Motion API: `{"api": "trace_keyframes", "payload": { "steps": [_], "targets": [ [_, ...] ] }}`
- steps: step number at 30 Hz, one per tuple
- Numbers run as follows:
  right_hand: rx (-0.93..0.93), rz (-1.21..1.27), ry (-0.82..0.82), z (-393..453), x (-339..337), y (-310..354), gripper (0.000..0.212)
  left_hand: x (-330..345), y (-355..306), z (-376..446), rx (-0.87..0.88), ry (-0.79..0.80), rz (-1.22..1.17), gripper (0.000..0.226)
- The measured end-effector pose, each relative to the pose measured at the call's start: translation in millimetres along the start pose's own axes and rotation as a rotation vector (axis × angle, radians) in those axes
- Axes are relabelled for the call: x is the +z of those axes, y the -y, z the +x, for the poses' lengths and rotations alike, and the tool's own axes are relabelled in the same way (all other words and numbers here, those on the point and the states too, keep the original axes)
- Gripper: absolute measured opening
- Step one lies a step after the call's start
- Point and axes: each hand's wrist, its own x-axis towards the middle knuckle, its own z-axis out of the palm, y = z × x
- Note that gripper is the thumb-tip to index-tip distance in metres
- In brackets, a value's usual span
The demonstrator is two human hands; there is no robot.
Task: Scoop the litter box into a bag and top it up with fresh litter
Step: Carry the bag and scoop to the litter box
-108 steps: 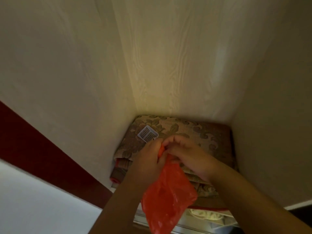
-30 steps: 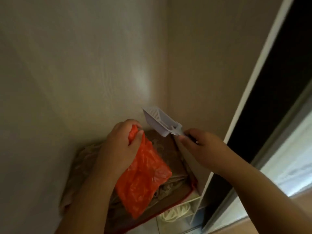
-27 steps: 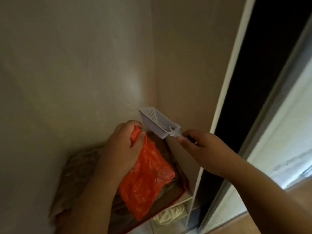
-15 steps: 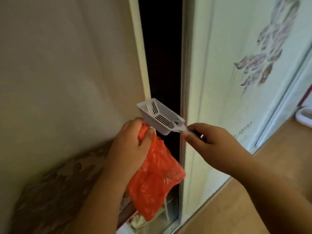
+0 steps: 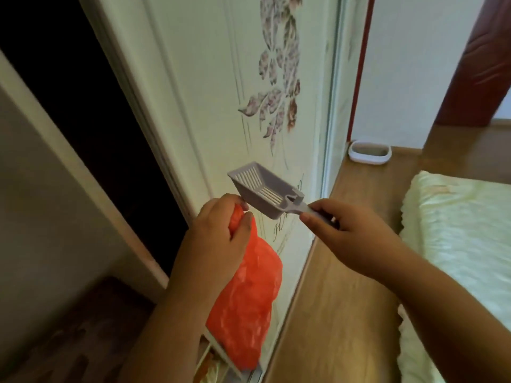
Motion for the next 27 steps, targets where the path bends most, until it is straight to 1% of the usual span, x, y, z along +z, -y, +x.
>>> {"api": "trace_keyframes", "payload": {
  "steps": [3,7,13,18,23,27],
  "targets": [
    [0.107,-0.05,-0.095,-14.3,-8.0,-6.2,0.043,12.5,-3.3,13.2,0.084,0.067,-0.041,0.011],
    [0.252,-0.105,-0.205,-36.1,-10.5,-8.4,0.033,26.0,-8.3,25.9,0.202,0.145,-0.114,0.006],
    [0.421,-0.119,-0.331,-75.2,-4.4,-5.2,0.035,51.0,-12.8,27.9,0.332,0.287,-0.197,0.004],
    [0.561,-0.136,-0.39,-106.8,0.6,-11.6,0.029,69.4,-11.1,25.1,0.399,0.366,-0.255,0.003],
    [0.657,-0.113,-0.431,-126.2,4.7,-20.8,0.021,87.9,-17.0,24.6,0.427,0.419,-0.271,0.002],
    [0.676,-0.105,-0.429,-124.1,3.7,-34.9,0.025,99.9,-23.2,27.0,0.436,0.439,-0.281,0.003]
  ]
}}
